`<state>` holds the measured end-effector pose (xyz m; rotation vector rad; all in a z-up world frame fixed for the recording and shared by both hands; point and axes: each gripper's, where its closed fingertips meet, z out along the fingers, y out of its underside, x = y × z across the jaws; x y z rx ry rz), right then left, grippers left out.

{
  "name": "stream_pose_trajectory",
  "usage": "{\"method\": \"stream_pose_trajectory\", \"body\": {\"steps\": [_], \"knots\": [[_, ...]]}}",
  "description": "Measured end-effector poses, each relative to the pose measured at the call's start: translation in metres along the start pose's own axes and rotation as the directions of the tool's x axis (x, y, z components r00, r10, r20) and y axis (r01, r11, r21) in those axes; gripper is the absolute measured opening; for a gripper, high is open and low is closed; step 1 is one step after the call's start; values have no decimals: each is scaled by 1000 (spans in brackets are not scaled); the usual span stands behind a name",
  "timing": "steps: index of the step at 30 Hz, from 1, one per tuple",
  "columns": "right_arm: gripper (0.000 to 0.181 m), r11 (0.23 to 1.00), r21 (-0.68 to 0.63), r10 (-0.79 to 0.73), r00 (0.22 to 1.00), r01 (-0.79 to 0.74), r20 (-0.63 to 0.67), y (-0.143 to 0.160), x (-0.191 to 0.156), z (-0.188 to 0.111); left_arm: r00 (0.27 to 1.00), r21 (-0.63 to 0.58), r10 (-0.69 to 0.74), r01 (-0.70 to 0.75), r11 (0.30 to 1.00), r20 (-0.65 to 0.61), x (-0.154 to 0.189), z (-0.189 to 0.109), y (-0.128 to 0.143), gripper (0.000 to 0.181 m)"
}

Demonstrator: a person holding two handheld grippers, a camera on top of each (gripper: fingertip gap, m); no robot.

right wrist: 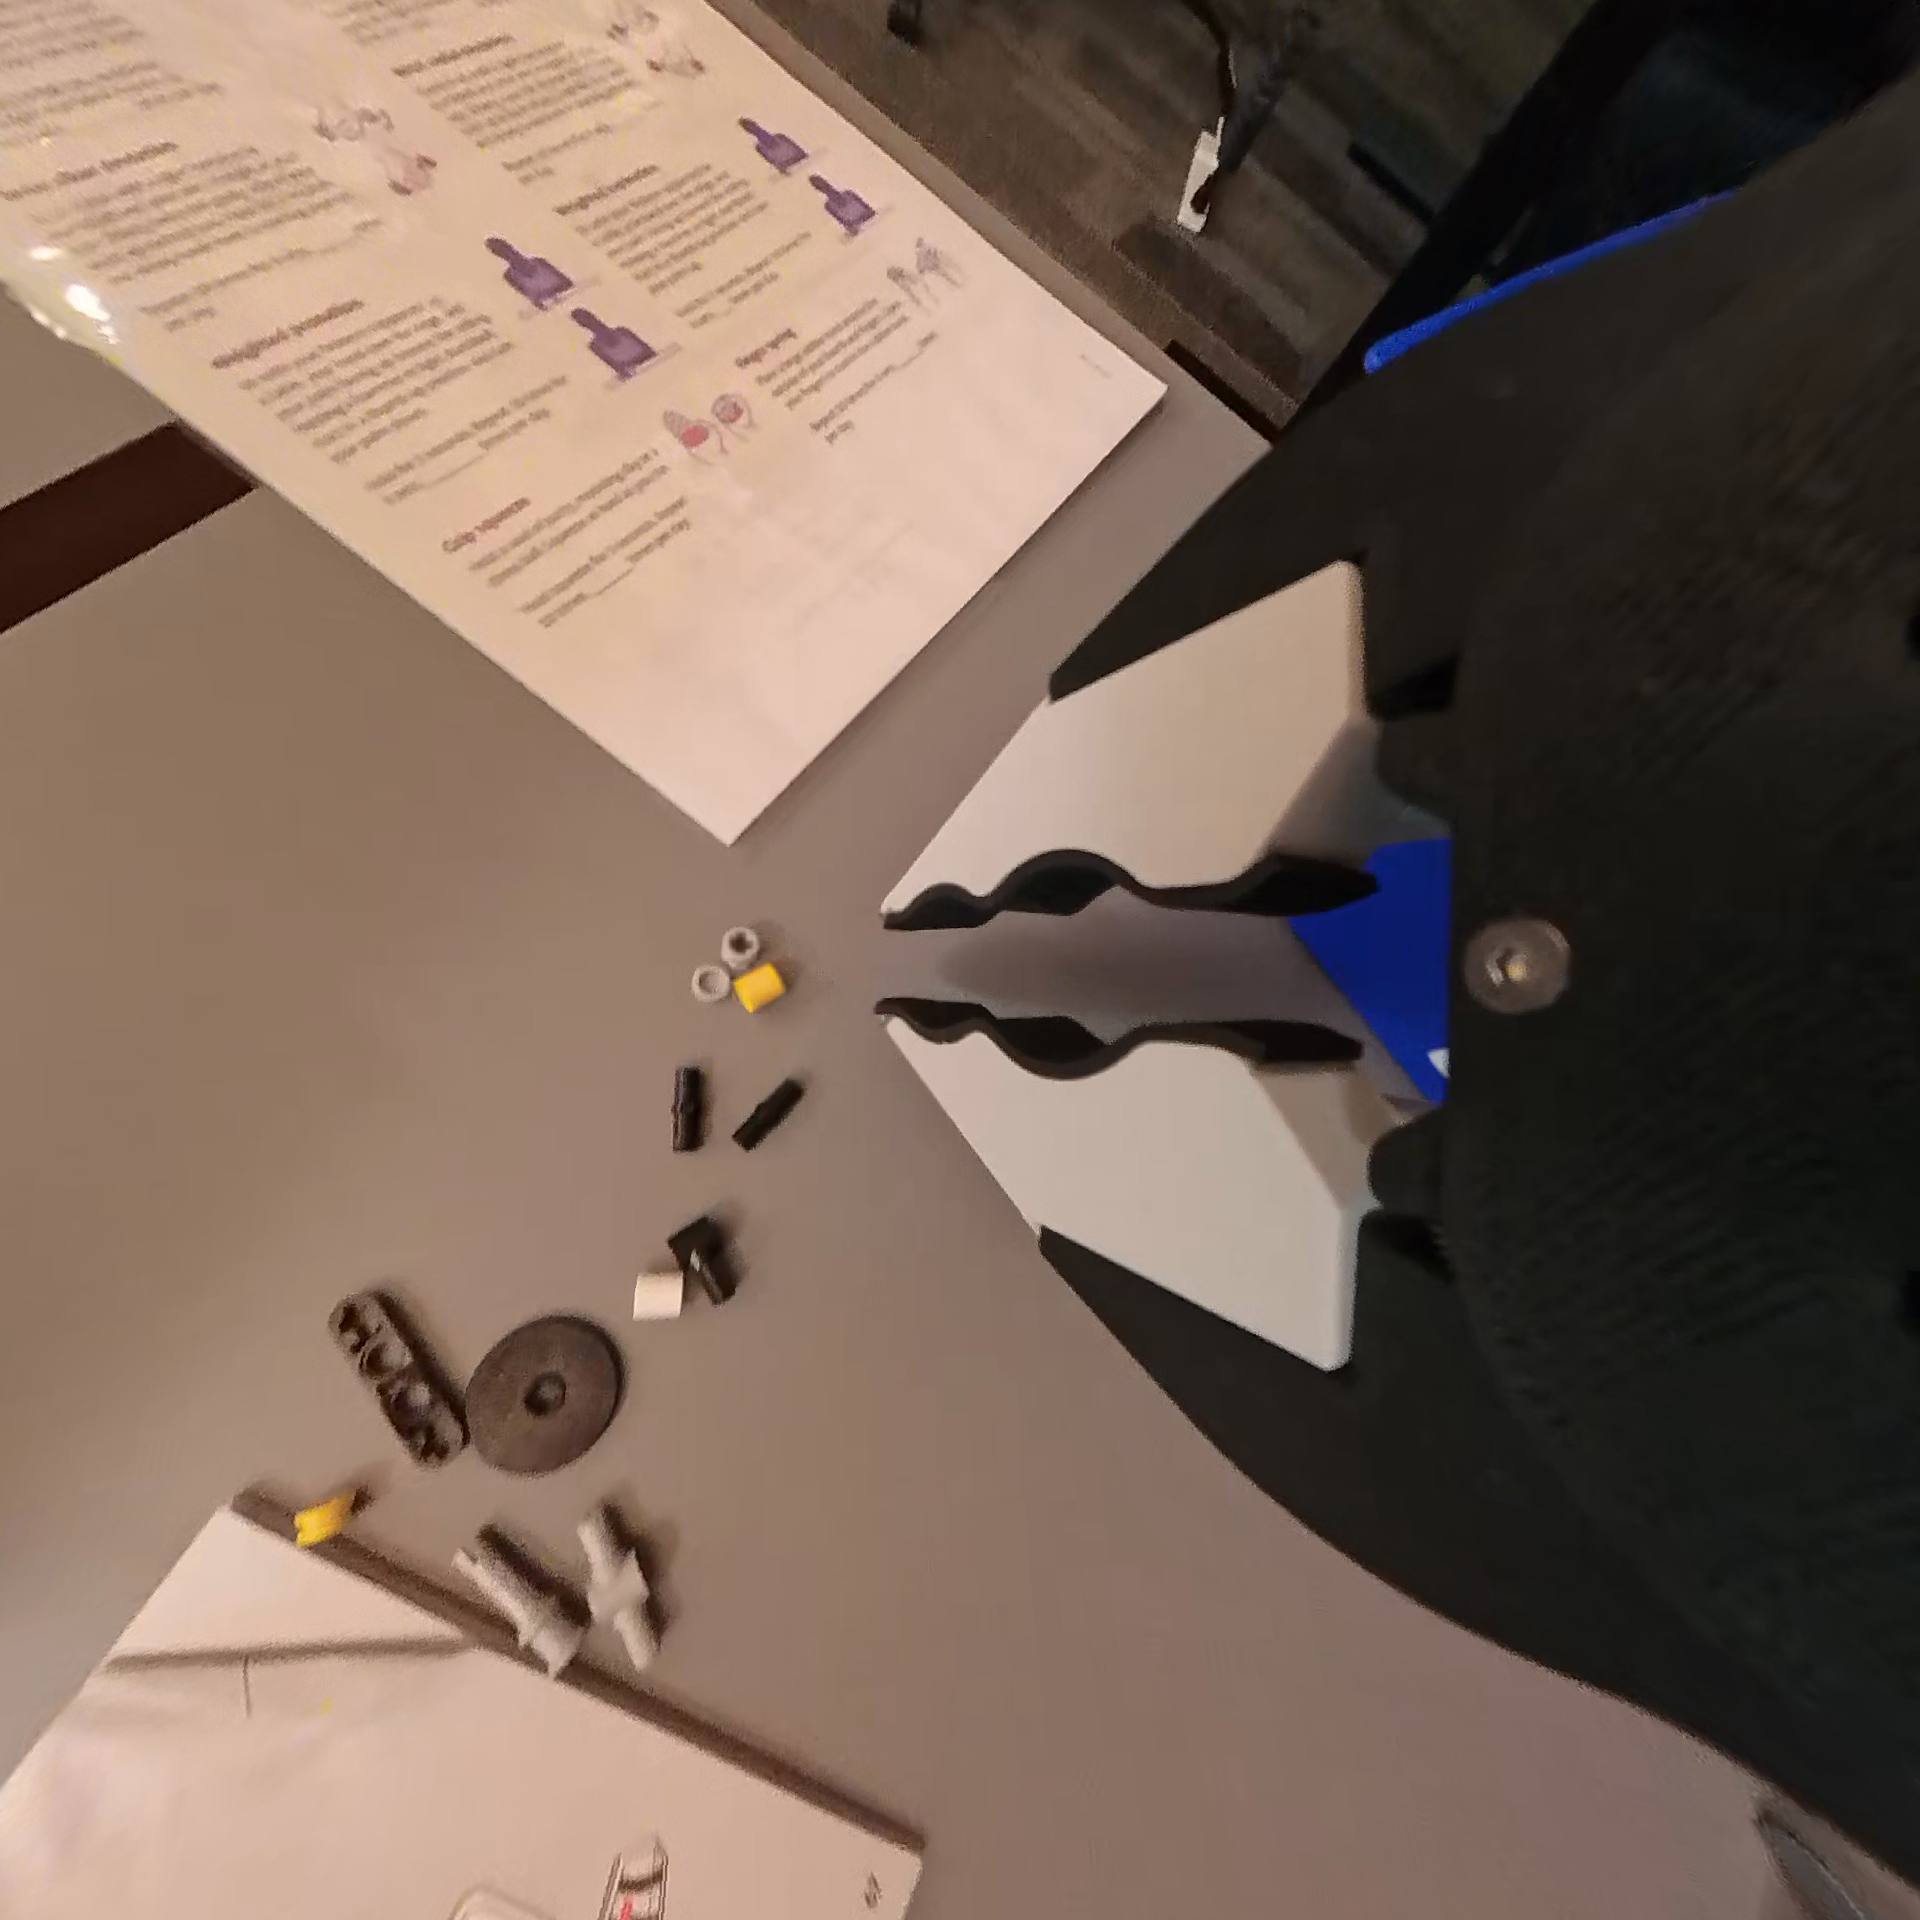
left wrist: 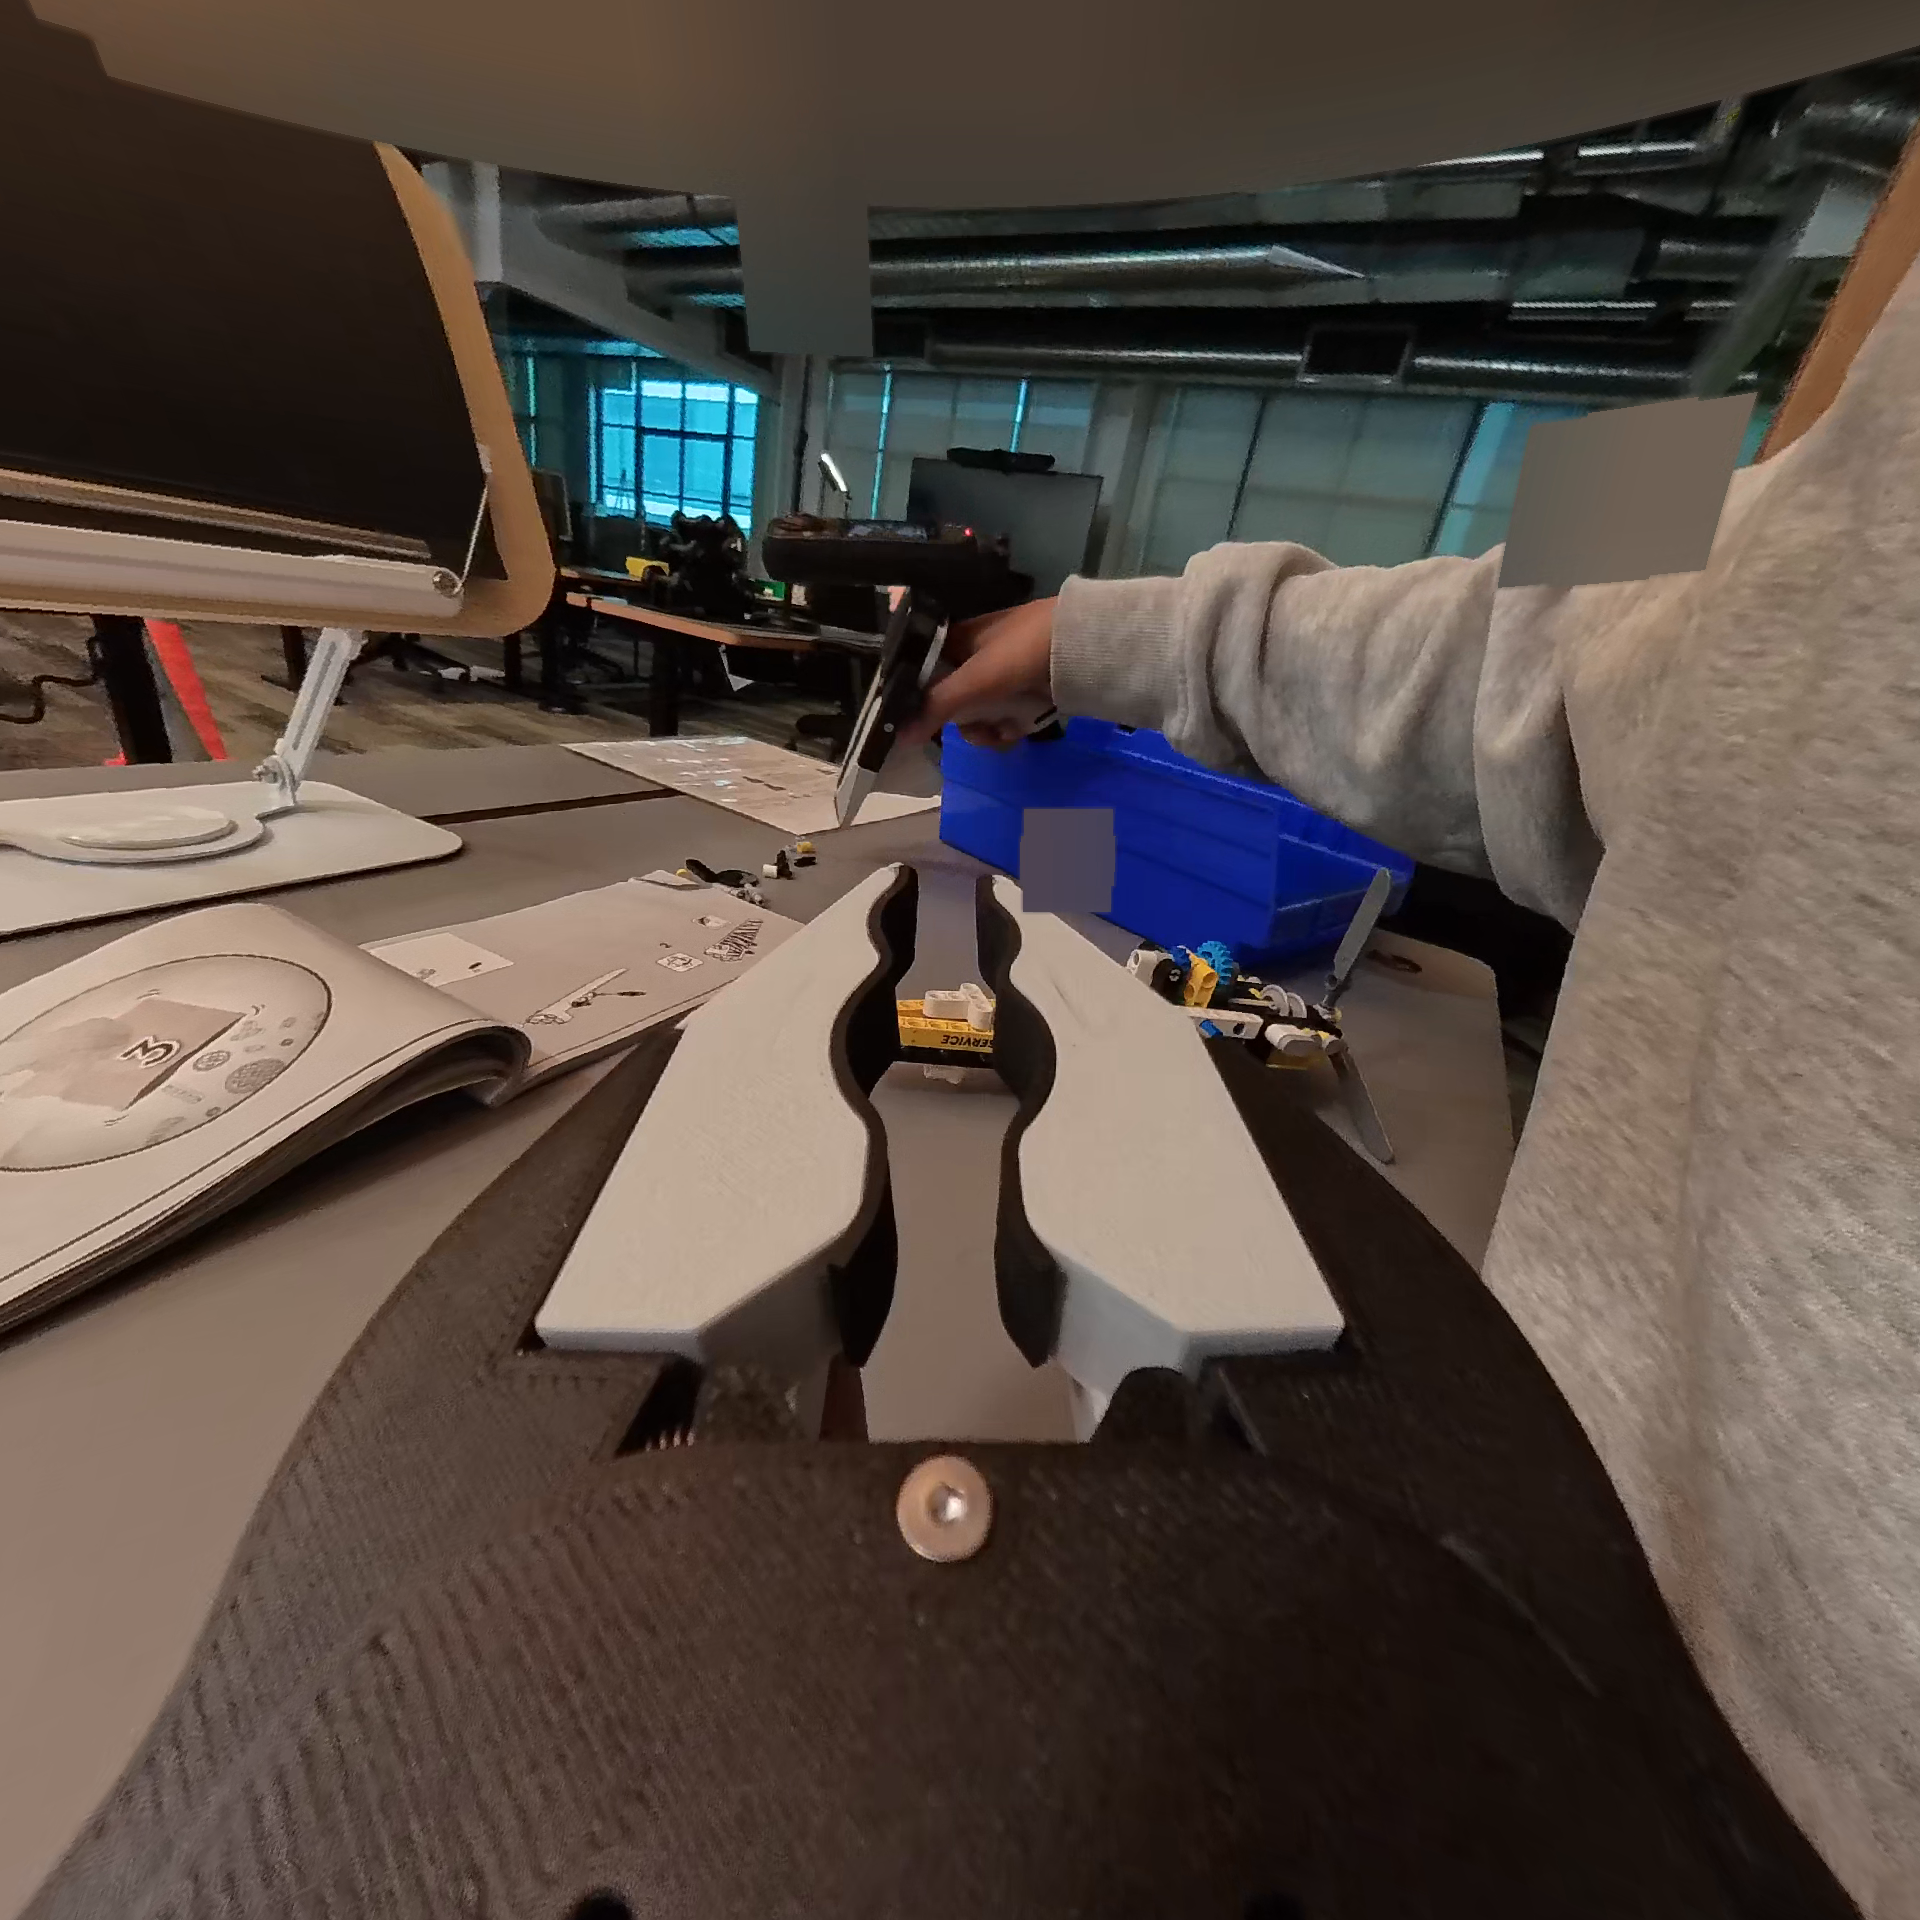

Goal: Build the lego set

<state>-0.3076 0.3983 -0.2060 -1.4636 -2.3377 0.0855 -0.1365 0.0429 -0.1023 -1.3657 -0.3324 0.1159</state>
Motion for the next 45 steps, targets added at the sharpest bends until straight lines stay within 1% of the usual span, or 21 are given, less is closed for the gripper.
{"method": "stream_pose_trajectory", "body": {"steps": [2,9,12,16,18,20,22,25,26,29,30,33,35,37,41,45], "knots": [[13,1000,-5,14,1000,-14,3,0,3,2,1000,2,-3,3,1000,3,-1,0,0,9],[13,1000,21,4,1000,-4,-22,-21,8,5,1000,3,-23,23,1000,9,-4,0,0,9],[14,998,33,60,998,-60,-8,-28,7,2,1000,4,-25,25,1000,10,-4,0,0,9],[16,970,171,155,981,-173,114,-50,-16,-24,999,7,-37,37,999,17,-7,-1,-1,9],[18,958,222,149,977,-180,151,-58,-31,-37,999,2,-30,30,1000,10,-5,0,0,9],[20,955,248,124,979,-161,160,-65,-45,-42,1000,-3,-10,10,1000,4,-2,1,0,9],[21,961,250,83,984,-121,158,-72,-59,-38,1000,-2,5,-5,1000,3,0,1,0,9],[20,974,216,31,989,-63,147,-79,-72,-23,1000,3,4,-4,1000,12,-2,0,-1,9],[17,978,200,35,987,-67,159,-81,-74,-17,1000,6,0,-1,1000,18,-3,0,-1,9],[9,975,178,86,964,-133,251,-91,-81,-7,999,12,-11,10,1000,35,-8,-2,-2,9],[9,975,171,90,960,-139,265,-94,-81,-4,999,14,-15,14,1000,38,-9,-3,-2,9],[9,985,133,72,958,-112,276,-92,-80,9,999,10,-13,13,1000,35,-8,-3,-2,9],[8,988,112,68,949,-107,308,-90,-85,14,999,7,-8,8,1000,32,-7,-2,-2,9],[8,989,110,57,947,-96,317,-90,-88,18,1000,8,-8,8,1000,29,-7,-2,-2,9],[1,993,108,18,956,-51,292,-90,-89,21,1000,4,-9,9,1000,23,-5,-1,-1,9],[1,994,98,20,958,-50,285,-87,-86,21,1000,5,-8,7,1000,22,-5,-2,-1,9]]}}
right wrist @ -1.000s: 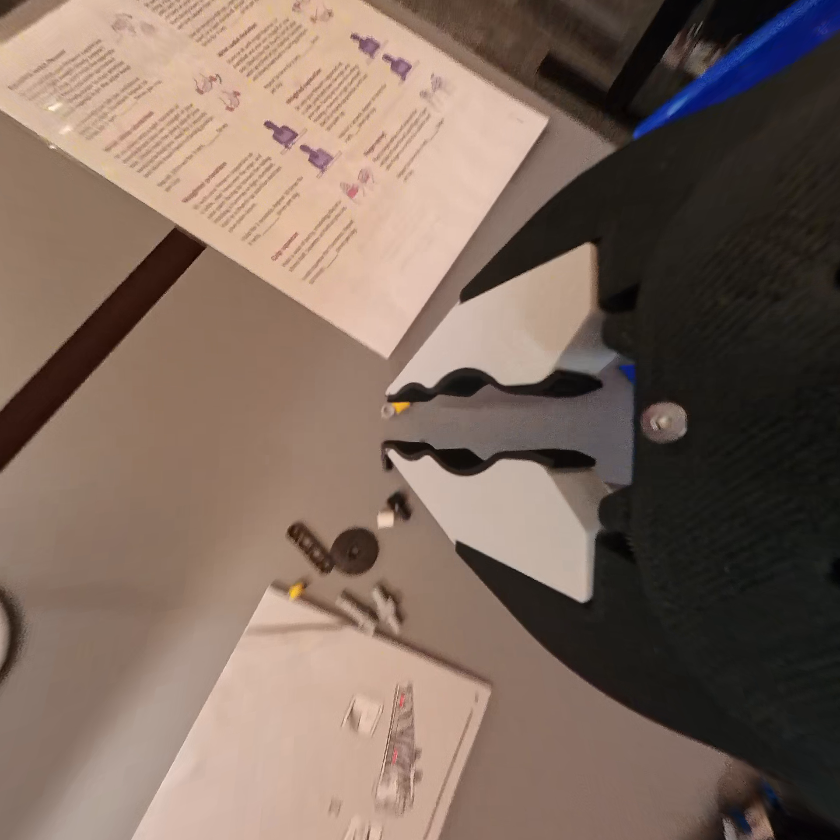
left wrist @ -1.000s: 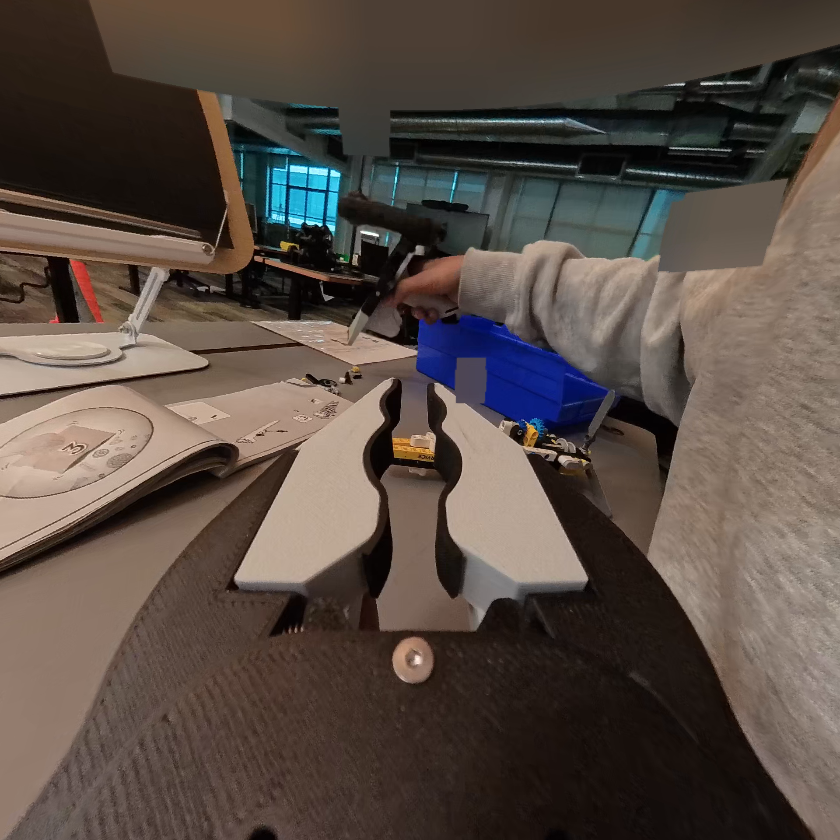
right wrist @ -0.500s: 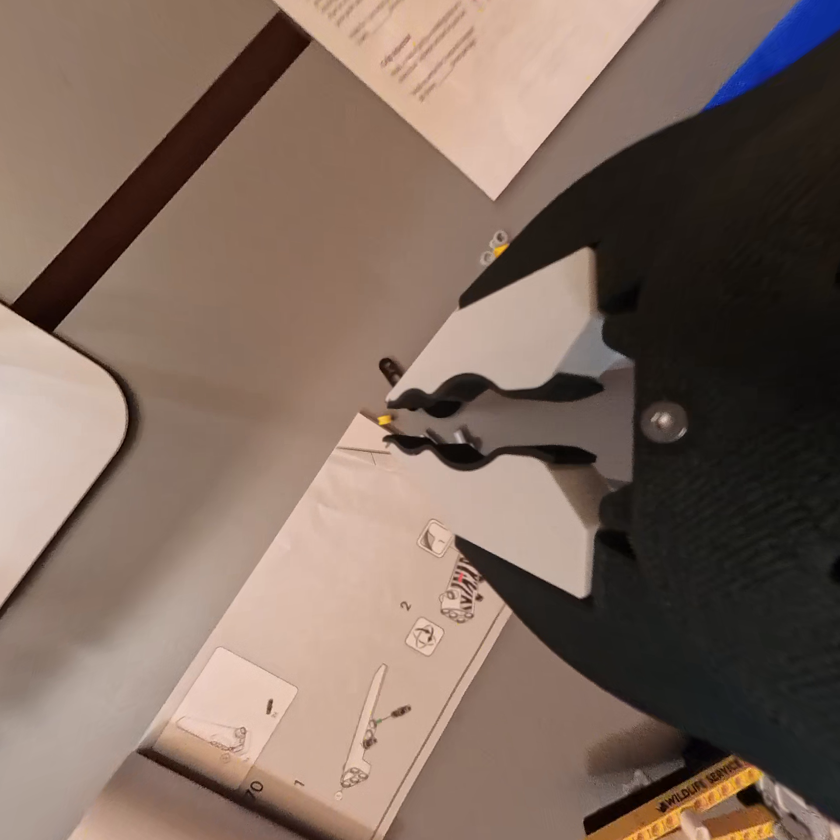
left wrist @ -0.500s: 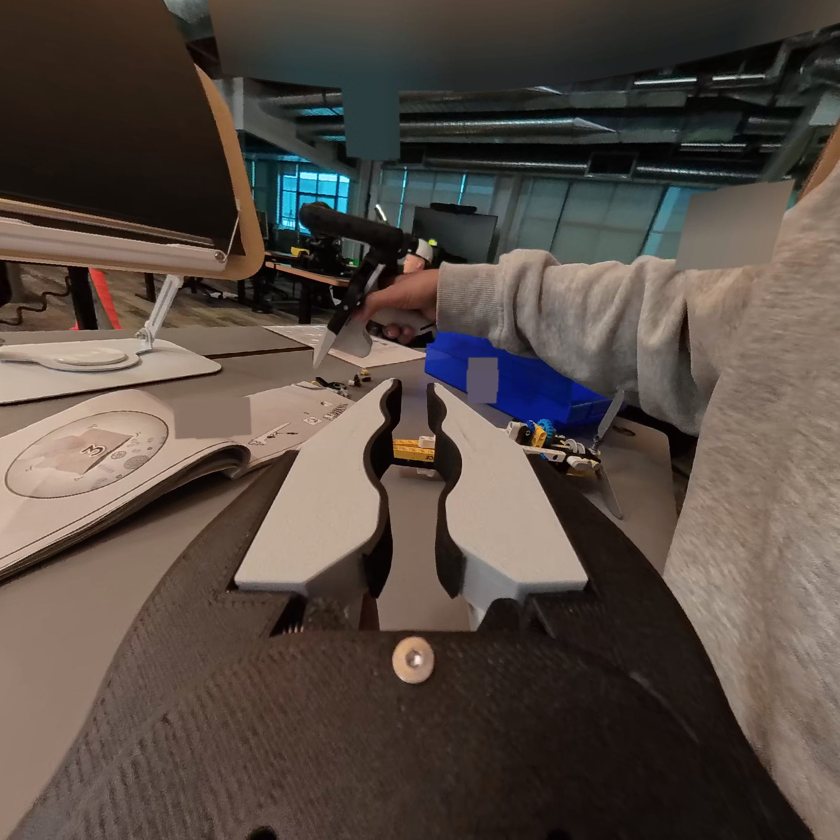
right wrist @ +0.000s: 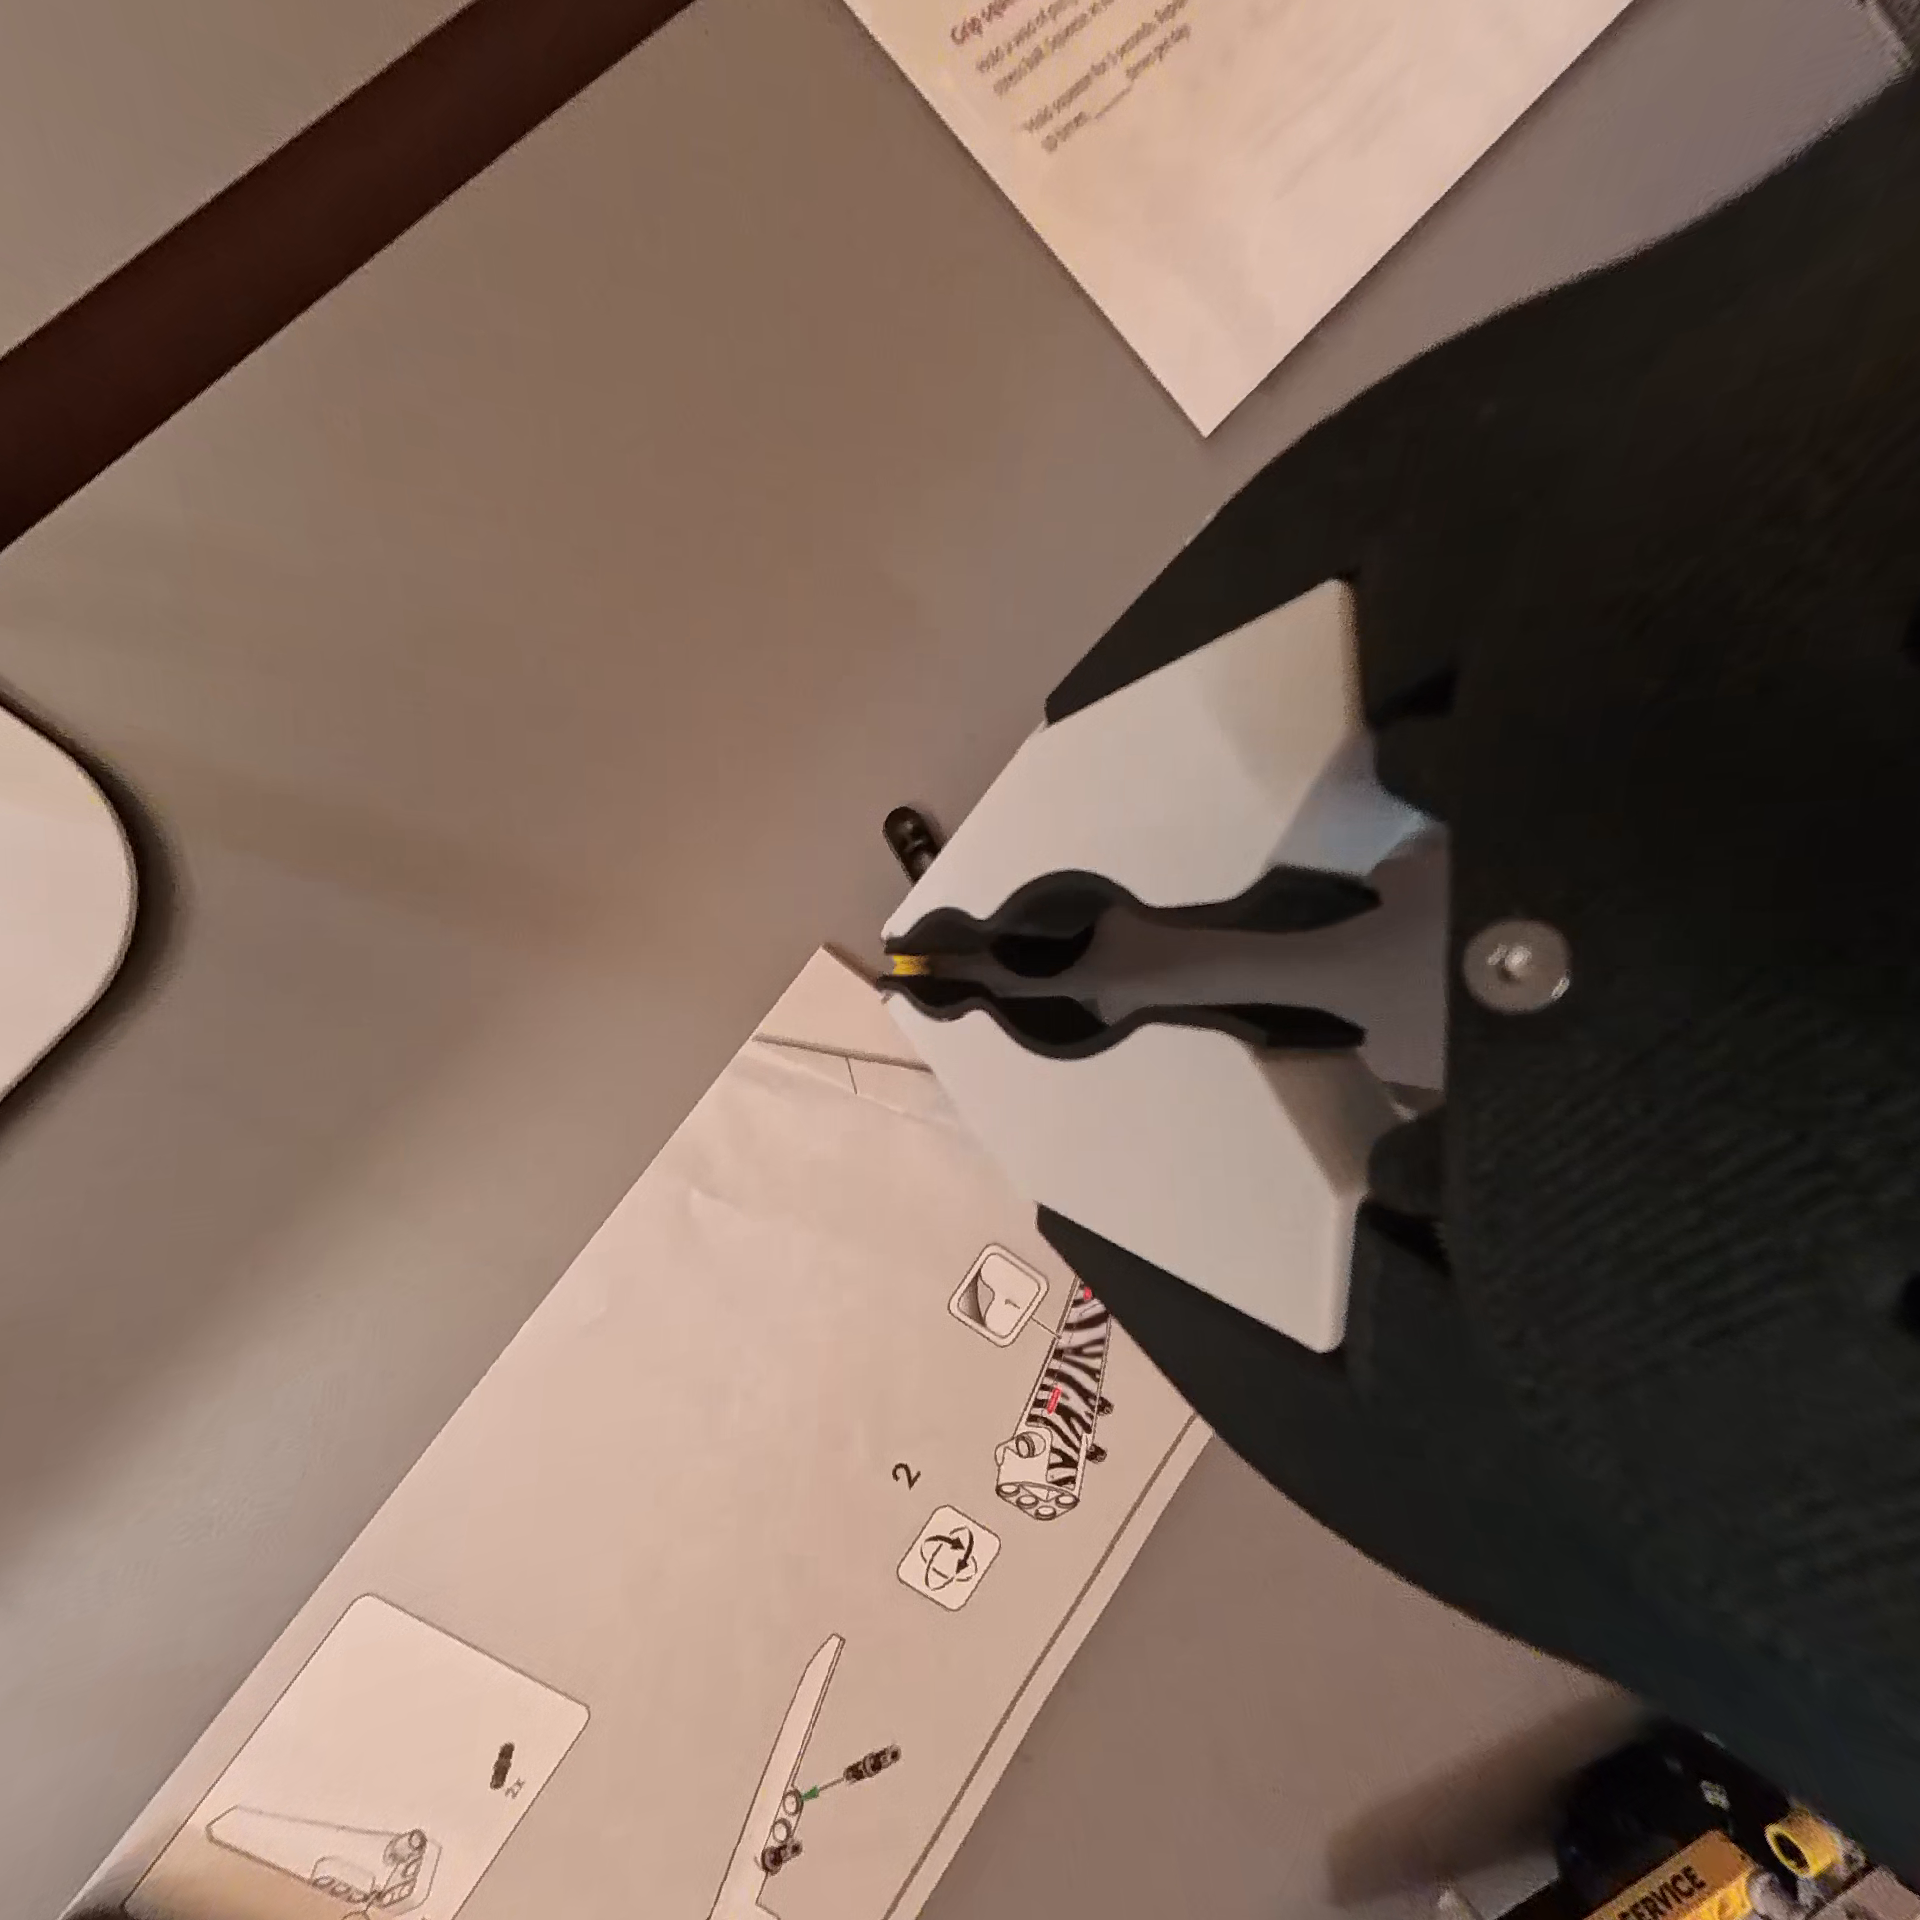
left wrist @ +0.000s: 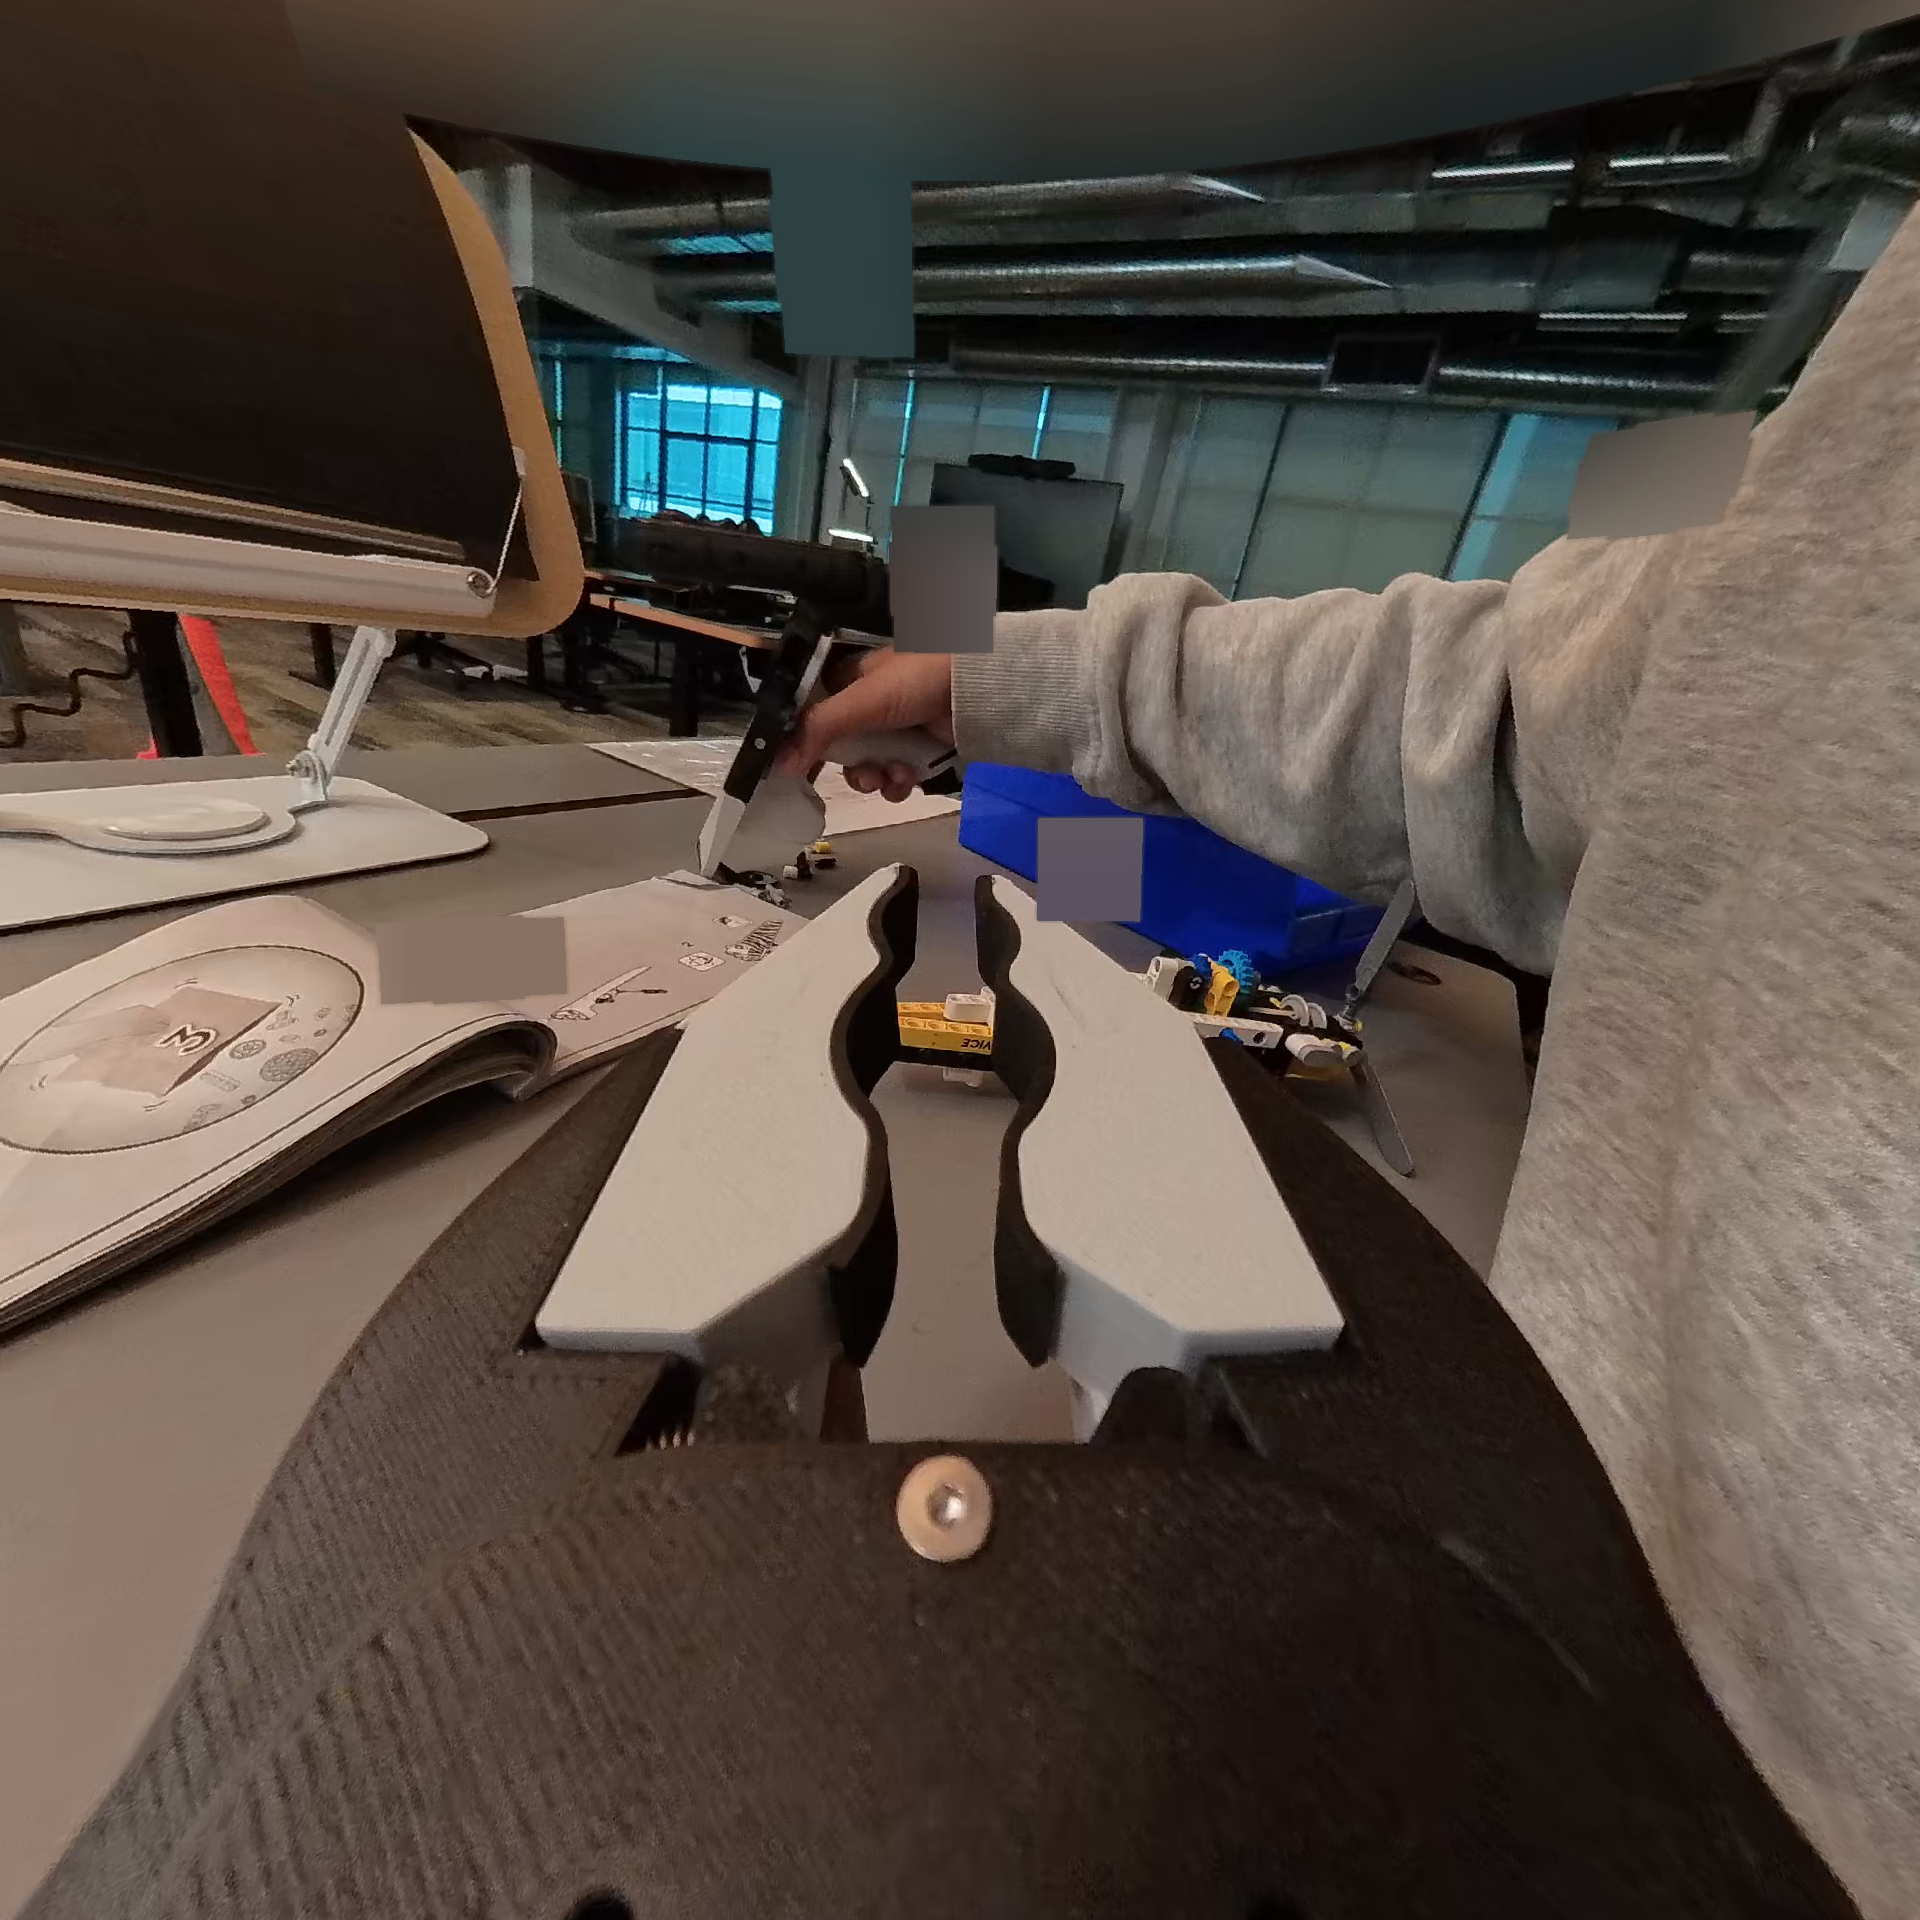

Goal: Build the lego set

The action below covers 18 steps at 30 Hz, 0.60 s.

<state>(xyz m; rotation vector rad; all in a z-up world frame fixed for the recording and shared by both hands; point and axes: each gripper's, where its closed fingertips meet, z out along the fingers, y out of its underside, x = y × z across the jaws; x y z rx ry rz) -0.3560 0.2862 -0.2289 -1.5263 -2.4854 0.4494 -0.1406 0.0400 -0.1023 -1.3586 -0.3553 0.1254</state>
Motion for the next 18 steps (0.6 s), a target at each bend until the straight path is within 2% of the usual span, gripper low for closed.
{"method": "stream_pose_trajectory", "body": {"steps": [18], "knots": [[3,987,-44,146,984,-152,-103,31,39,-10,1000,-2,2,-2,1000,-2,2,0,0,9]]}}
